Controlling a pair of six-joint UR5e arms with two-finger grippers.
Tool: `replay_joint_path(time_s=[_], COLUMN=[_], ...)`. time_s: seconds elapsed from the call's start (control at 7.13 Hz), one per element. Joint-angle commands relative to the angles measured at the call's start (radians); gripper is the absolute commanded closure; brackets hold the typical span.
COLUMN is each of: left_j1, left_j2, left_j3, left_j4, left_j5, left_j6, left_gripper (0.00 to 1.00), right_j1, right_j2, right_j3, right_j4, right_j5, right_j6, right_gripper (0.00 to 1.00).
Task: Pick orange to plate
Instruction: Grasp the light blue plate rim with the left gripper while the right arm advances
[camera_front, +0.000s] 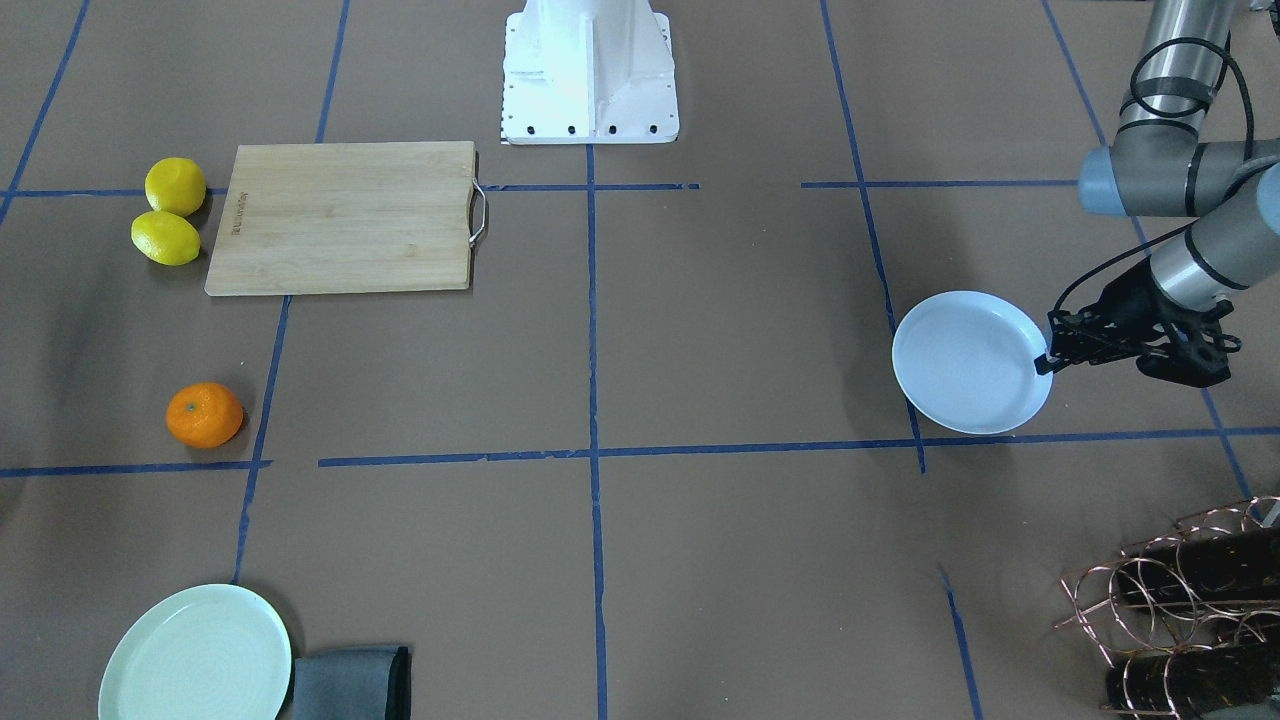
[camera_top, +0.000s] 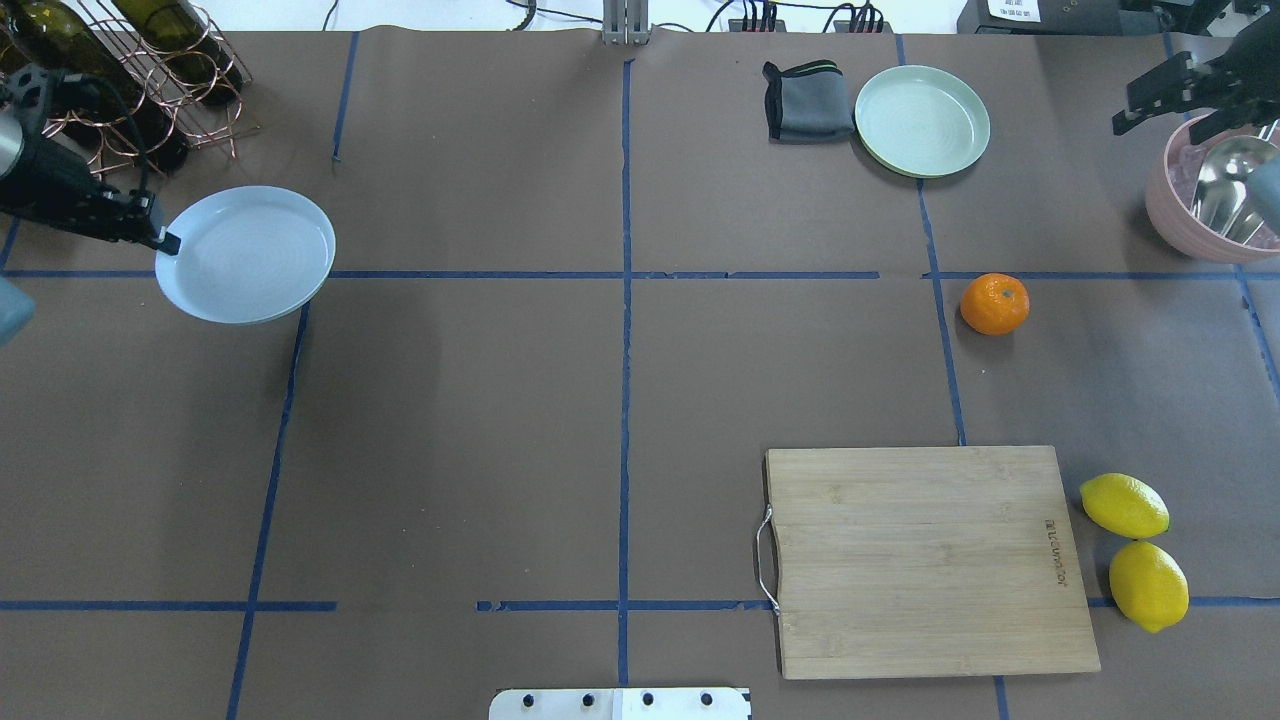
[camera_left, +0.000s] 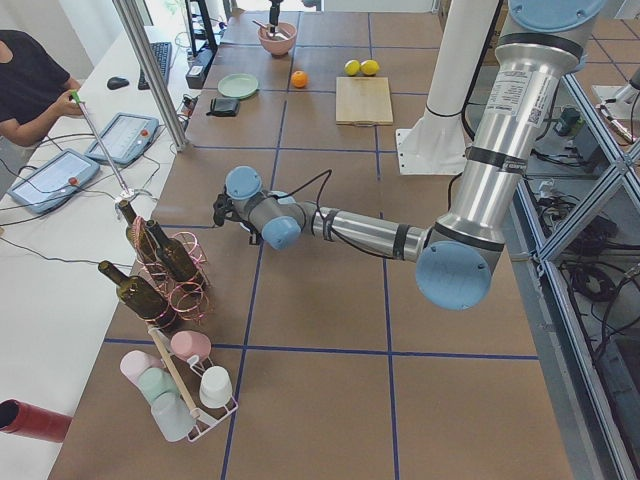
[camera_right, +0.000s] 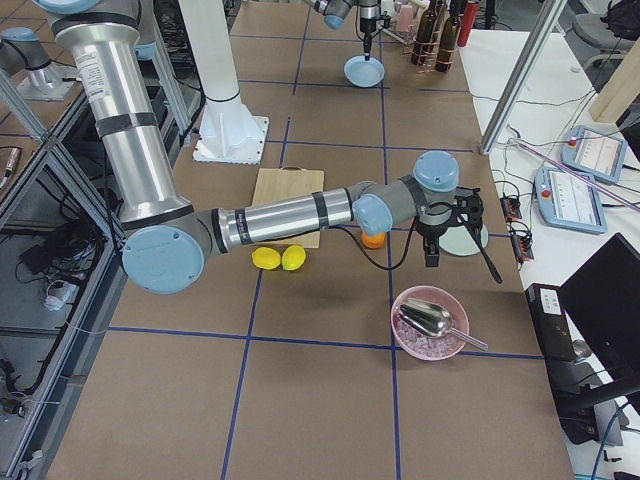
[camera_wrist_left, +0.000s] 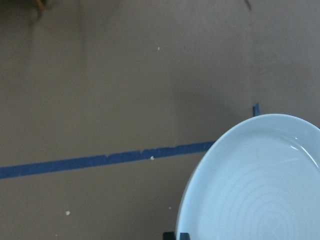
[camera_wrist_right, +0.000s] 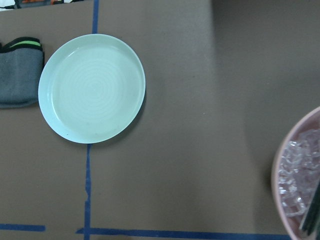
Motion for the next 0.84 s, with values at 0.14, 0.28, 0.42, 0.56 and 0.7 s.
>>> replay_joint_path(time_s=[0.14, 0.28, 0.42, 0.56, 0.7], left_j1=[0.142, 0.232, 0.299, 0.4, 0.481], left_j2=[-0.158, -0.207, -0.259, -0.289, -0.324], left_j3=[-0.047, -0.057, -0.069, -0.08, -0.075], left_j4=[0.049, 0.047, 0.047, 0.037, 0.033], left_j5=[0.079, 0.147, 0.194, 0.271, 0.355], left_j6=[-0.394, -0.537, -0.656, -0.772, -0.838], left_gripper=[1.0, 1.0, 1.0, 1.0, 1.0], right_j1=[-0.197, -0.231, -0.241, -0.241, -0.239], right_j2=[0.026, 0.026, 0.026, 0.014, 0.009], right_j3=[0.008, 0.01, 0.01, 0.016, 0.017], right_j4=[0.003, 0.011, 0.03, 0.031, 0.031], right_j5=[-0.192, -0.21, -0.211, -0.21, -0.21], right_j6=[0.146, 0.189, 0.24, 0.257, 0.257], right_gripper=[0.0, 0.0, 0.0, 0.0, 0.0])
